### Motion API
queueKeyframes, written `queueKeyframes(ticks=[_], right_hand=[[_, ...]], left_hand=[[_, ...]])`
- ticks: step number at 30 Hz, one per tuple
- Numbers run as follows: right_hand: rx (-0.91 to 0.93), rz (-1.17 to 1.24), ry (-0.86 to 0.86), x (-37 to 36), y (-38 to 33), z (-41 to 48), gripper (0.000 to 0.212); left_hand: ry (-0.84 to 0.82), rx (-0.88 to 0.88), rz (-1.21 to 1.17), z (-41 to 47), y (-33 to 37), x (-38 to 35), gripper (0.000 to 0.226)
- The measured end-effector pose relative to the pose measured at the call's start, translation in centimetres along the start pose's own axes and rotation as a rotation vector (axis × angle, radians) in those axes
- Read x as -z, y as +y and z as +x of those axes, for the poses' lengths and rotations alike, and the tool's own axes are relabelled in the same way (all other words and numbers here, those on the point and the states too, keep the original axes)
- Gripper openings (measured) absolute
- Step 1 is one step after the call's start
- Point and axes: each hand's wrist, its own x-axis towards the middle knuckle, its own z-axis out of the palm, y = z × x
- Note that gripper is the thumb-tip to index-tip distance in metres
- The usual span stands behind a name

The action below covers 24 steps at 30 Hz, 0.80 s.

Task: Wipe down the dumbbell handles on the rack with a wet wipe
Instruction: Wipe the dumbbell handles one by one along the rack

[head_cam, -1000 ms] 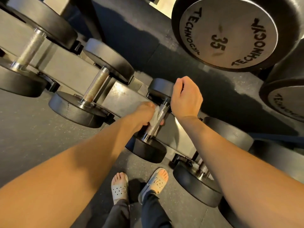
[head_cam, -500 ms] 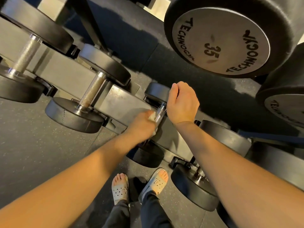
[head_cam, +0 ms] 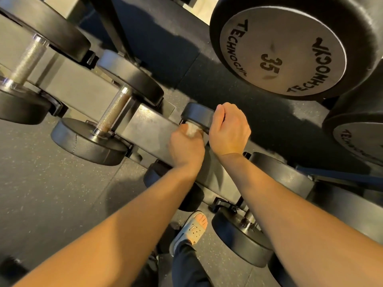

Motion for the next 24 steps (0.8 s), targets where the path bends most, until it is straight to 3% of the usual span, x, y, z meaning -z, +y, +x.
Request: queueKeyframes(ticks=[4, 6, 9, 12, 14, 15, 17, 19, 21, 24], right_hand=[[0.001, 0.024, -0.004, 0.1, -0.1, -0.2, 0.038], [0.003, 0.027, 0.006, 0.0, -0.2, -0.2, 0.038], [0.003, 0.019, 0.017, -0.1, -0.1, -0.1, 0.039], [0.011, 0.024, 0.022, -0.1, 0.2, 0.0, 0.039], [0.019, 0.040, 0.025, -0.1, 0.3, -0.1, 0.040], [0.022, 0.045, 0.029, -0.1, 0.3, -0.1, 0.040], [0.017, 0.045, 0.034, -0.2, 0.3, -0.1, 0.040], [0.006, 0.042, 0.027, -0.2, 0.1, -0.1, 0.040], [-0.006, 0.029, 0.014, -0.1, 0.0, -0.2, 0.041], [-0.007, 0.021, 0.012, -0.1, 0.1, -0.2, 0.041]], left_hand=[[-0.099, -0.271, 0.438, -1.3, -2.1, 0.5, 0.025], [-0.145, -0.232, 0.445, -0.4, -1.6, 0.4, 0.031], [-0.244, 0.130, 0.234, 1.9, 0.4, -0.5, 0.029], [-0.654, 0.588, -0.197, 3.6, 1.5, 0.3, 0.042], [-0.835, 0.629, -0.191, 4.0, 1.5, 0.8, 0.048], [-0.840, 0.602, -0.153, 3.9, 1.5, 0.8, 0.048], [-0.632, 0.435, -0.026, 2.9, 1.1, 0.3, 0.047], [-0.417, 0.091, 0.304, 1.2, -0.3, 0.5, 0.039], [-0.314, -0.261, 0.588, -0.8, -1.6, 0.5, 0.019], [-0.239, -0.337, 0.606, -1.3, -2.7, -0.4, 0.025]])
